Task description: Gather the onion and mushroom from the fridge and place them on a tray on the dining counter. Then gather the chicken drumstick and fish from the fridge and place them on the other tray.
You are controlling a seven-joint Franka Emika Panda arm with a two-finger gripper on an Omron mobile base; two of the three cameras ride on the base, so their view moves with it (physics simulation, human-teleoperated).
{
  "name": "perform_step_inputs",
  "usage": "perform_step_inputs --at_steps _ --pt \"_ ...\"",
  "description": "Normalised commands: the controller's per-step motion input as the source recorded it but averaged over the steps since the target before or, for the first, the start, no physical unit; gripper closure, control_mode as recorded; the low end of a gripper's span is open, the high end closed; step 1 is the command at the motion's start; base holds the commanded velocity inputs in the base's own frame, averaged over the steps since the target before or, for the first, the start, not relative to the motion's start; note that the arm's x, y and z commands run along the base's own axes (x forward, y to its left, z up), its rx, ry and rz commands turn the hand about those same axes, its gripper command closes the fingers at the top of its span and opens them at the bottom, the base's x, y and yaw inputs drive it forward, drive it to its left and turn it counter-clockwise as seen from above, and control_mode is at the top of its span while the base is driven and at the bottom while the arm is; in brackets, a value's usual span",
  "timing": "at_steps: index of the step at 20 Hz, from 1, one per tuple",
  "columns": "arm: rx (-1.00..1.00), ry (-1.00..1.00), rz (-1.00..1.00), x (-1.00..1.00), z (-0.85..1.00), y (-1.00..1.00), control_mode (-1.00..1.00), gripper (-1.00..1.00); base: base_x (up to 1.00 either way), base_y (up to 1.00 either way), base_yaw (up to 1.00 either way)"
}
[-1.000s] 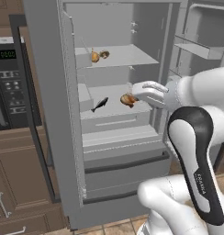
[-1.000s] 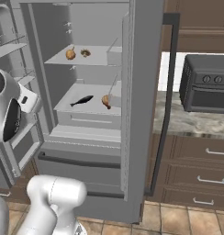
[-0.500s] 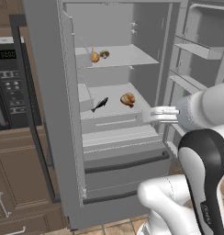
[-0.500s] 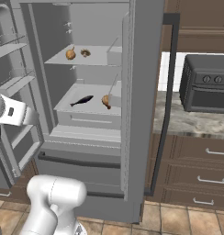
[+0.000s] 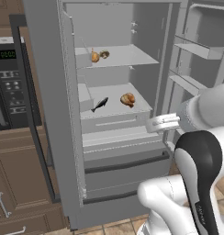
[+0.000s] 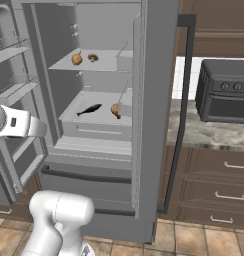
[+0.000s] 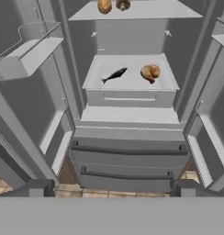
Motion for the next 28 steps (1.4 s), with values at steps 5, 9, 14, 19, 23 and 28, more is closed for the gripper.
perform_step_inputs --at_steps 5,9,14,19,23,28 --pt "0.0 0.0 0.0 0.0 0.0 0.0 -1.0 -1.0 0.0 0.0 0.0" --pt "0.0 0.0 0.0 0.0 0.0 0.0 -1.0 -1.0 0.0 0.0 0.0" --pt "0.01 -0.01 0.0 0.0 -0.05 0.0 1.0 -1.0 0.03 0.03 0.0" --pt "0.0 0.0 0.0 0.0 0.0 0.0 1.0 -1.0 0.61 0.02 0.01" --pt "0.0 0.0 0.0 0.0 0.0 0.0 1.0 -1.0 0.68 0.06 0.0" --pt "0.0 0.0 0.0 0.0 0.0 0.0 1.0 -1.0 0.52 0.08 0.0"
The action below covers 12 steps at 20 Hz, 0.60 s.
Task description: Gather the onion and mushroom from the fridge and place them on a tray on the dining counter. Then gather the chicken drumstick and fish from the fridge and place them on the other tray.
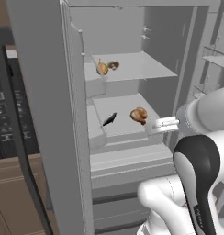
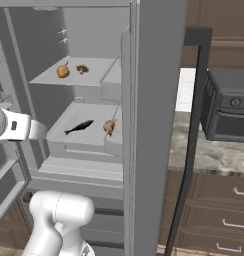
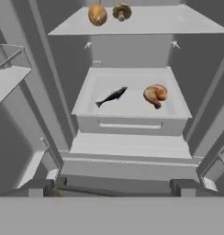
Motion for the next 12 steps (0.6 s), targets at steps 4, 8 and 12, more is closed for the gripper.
perform_step_inputs --at_steps 4,8,12 --pt "0.0 0.0 0.0 0.0 0.0 0.0 1.0 -1.0 0.47 0.14 0.0" --pt "0.0 0.0 0.0 0.0 0.0 0.0 1.0 -1.0 0.56 0.08 0.0" --pt "0.0 0.0 0.0 0.0 0.0 0.0 1.0 -1.0 0.62 0.0 0.0"
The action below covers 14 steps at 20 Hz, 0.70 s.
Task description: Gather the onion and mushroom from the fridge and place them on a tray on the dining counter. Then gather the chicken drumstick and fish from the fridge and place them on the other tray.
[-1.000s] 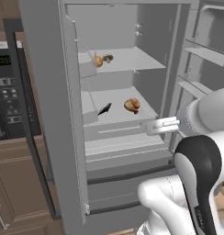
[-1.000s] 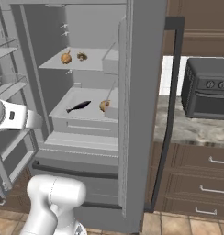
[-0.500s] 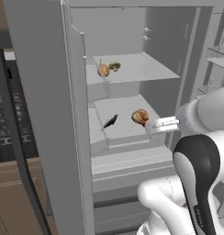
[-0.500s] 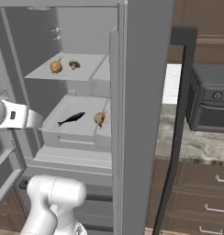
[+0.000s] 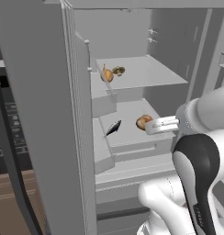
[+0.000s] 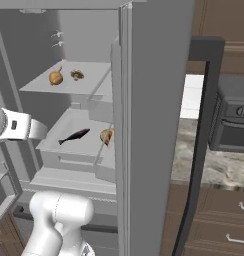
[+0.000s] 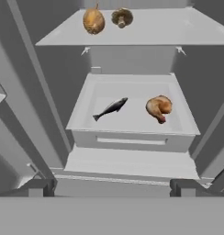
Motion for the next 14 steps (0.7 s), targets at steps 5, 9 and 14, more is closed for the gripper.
perform_step_inputs --at_steps 5,9,14 --pt "0.0 0.0 0.0 0.0 -0.03 0.0 -1.0 -1.0 0.28 0.0 0.0" --pt "0.0 0.0 0.0 0.33 -0.36 -0.04 -1.0 -1.0 0.0 0.0 0.0" --pt "-0.06 0.01 0.0 0.23 -0.47 -0.22 -1.0 -1.0 0.0 0.0 0.0"
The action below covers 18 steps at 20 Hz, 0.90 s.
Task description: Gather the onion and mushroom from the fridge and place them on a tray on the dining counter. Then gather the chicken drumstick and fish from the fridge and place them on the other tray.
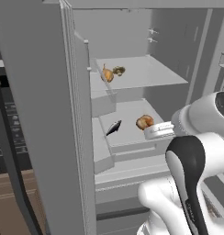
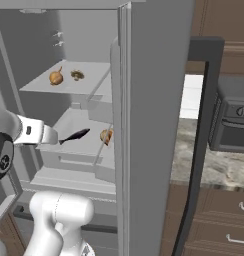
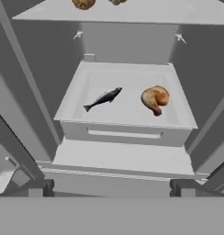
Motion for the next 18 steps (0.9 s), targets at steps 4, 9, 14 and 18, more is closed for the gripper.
perform_step_inputs --at_steps 4,9,14,18 --pt "-0.1 0.0 0.0 0.04 -0.35 -0.25 -1.0 -1.0 0.0 0.0 0.0" --pt "-0.08 -0.01 0.0 0.07 -0.07 -0.14 -1.0 -1.0 0.0 0.0 0.0" --pt "-0.05 0.0 0.0 0.22 -0.2 -0.22 -1.0 -1.0 0.0 0.0 0.0" --pt "0.0 0.0 -0.02 0.5 -0.37 -0.16 -1.0 -1.0 0.0 0.0 0.0"
